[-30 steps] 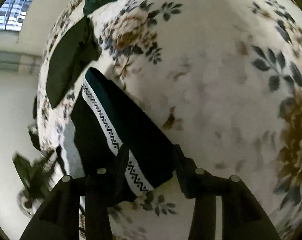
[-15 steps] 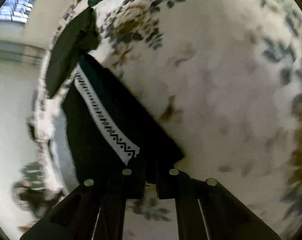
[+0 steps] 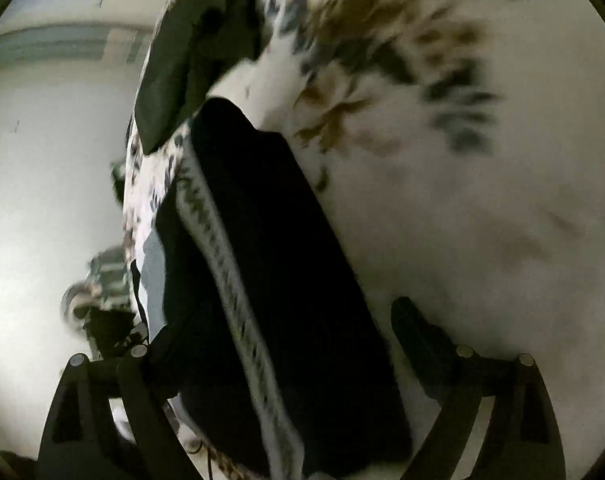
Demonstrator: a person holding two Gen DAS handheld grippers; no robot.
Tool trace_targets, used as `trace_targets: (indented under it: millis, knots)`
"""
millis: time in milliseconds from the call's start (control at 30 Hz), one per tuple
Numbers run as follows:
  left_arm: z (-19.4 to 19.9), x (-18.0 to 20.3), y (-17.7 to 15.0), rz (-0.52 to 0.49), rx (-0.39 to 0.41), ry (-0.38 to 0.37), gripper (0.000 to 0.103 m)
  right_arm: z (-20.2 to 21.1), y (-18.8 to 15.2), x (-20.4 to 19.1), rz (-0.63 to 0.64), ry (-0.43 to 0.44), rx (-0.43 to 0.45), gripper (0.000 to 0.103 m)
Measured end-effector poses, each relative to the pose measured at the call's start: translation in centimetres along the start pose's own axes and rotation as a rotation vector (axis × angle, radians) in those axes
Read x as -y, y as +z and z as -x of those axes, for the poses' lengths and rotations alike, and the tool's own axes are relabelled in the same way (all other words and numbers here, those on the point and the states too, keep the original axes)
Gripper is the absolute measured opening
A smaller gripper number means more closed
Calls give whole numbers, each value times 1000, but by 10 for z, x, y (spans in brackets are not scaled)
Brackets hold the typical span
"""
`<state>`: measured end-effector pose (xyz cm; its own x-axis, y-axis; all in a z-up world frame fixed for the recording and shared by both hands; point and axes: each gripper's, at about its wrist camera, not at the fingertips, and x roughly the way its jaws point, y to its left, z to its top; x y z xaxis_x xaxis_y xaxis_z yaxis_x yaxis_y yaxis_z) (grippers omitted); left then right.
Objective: Fold small clothes
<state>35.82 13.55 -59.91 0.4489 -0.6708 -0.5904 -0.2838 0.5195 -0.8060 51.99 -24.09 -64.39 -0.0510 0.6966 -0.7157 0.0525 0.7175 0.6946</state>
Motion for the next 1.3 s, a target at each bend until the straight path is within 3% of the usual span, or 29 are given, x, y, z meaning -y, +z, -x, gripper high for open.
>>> trace_targets:
  millis: [100, 133, 167, 200, 233, 367, 567, 667, 900, 1100, 1200, 1300]
  knots:
    - [-5, 8, 1, -26, 8, -15, 81, -15, 7, -11, 47, 60, -64, 95]
    - [-4, 12, 2, -39, 12, -19, 68, -19, 6, -17, 74, 77, -82, 94]
    - [-3, 15, 3, -50, 12, -11, 51, -23, 4, -22, 94, 72, -98, 86]
    - [-1, 16, 4, -48, 14, -16, 45, -28, 0, -28, 109, 63, -112, 76]
    - [2, 18, 6, -44, 13, -32, 37, -32, -3, -31, 117, 67, -127, 49]
    - [14, 31, 18, -52, -6, -44, 29, -21, -12, -42, 79, 90, -57, 30]
    - [24, 70, 70, -111, -34, -76, 29, 14, -15, -71, 36, 110, 66, 28]
    - [22, 102, 117, -176, -51, -79, 29, 29, 1, -93, 27, 120, 135, 28]
    - [-8, 151, 245, -283, -62, -64, 29, 48, 92, -141, 17, 156, 313, 28]
    - [-62, 159, 344, -319, -102, 22, 30, 16, 190, -153, -30, 161, 374, 28]
    - [-87, 149, 368, -337, -145, 132, 36, -3, 233, -145, -39, 106, 363, 28]
    - [-93, 145, 372, -362, -157, 154, 39, -18, 257, -143, -44, 15, 345, 31]
